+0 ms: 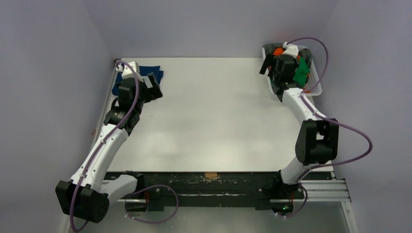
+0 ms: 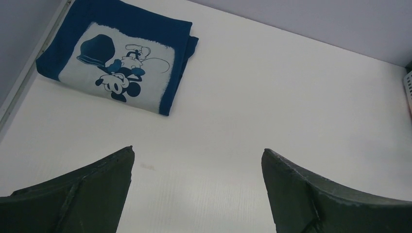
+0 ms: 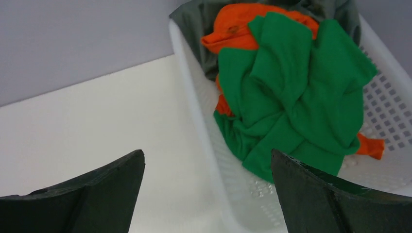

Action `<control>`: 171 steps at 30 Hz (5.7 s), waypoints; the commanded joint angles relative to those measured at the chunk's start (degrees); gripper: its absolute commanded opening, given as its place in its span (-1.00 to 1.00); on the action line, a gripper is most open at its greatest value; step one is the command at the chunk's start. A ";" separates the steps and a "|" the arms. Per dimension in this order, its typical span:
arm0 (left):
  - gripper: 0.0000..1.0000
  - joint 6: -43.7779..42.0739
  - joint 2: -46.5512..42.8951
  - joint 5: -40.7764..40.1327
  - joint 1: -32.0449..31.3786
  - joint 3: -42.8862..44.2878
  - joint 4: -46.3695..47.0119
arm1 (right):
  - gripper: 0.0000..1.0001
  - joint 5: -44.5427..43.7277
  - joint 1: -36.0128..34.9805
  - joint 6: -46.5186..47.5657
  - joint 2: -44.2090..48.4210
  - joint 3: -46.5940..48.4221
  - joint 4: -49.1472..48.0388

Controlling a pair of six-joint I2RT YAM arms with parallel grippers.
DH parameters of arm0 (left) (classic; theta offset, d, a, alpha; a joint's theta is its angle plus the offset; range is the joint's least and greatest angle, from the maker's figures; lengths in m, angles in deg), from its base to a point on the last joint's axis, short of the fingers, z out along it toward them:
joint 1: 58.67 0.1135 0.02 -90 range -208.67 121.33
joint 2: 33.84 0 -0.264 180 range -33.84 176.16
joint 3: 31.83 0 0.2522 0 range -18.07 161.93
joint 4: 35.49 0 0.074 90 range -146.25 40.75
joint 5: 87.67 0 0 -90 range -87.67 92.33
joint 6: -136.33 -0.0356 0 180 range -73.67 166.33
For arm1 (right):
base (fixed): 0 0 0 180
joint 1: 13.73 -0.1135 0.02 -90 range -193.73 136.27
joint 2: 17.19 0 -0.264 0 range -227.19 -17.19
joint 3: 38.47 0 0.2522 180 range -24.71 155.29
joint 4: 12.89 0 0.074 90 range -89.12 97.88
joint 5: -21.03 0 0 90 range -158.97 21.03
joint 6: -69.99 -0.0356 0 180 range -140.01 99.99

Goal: Fold and stack the t-shirts
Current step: Grab crumpled tshirt from bin with the right arm, then move the tshirt to the center of the board, then flatten out the tshirt

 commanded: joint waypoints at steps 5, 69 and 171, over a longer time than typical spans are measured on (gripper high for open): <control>1.00 0.15 -1.11 -1.80 0.01 1.76 0.32 | 0.91 -0.82 9.79 -2.58 -18.21 23.62 13.62; 1.00 6.99 -5.29 -5.93 0.10 -3.58 -10.85 | -0.27 30.66 -3.45 -8.21 4.48 7.95 10.19; -1.00 -4.53 -13.94 22.02 1.76 31.39 9.80 | -1.00 22.02 -10.54 8.37 29.41 26.09 11.67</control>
